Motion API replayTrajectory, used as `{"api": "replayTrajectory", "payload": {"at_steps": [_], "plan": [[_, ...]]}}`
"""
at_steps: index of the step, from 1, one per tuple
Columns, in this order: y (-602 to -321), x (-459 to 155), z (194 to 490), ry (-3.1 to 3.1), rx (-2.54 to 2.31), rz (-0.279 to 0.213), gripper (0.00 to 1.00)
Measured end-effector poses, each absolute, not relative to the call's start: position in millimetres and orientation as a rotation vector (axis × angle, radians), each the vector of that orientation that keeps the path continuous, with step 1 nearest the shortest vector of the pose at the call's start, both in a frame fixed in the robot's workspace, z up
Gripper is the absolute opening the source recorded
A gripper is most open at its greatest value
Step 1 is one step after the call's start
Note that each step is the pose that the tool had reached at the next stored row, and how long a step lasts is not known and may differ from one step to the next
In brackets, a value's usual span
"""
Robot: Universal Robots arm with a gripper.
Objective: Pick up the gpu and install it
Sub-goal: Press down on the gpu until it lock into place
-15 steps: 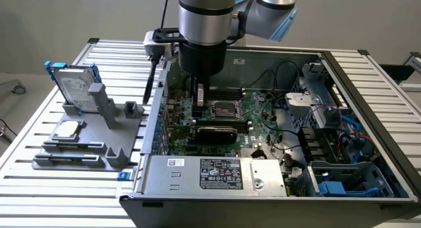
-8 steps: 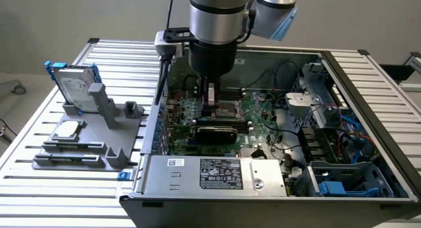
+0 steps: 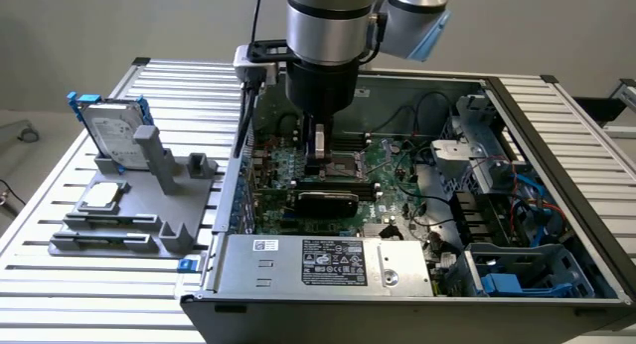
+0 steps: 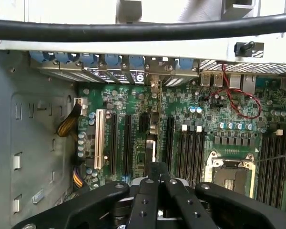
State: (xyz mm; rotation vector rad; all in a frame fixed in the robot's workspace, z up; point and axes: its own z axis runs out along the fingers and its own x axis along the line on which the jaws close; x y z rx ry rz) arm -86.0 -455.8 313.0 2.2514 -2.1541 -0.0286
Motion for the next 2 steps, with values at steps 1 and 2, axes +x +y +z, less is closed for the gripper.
{"api": "replayTrajectory", "payload": {"at_steps": [1,2], "plan": [[-455.8,-86.0,313.1,-2.154,2.251,-0.029,0.11],[-455.8,-85.9,313.3,-2.154,2.251,-0.029,0.11]]}}
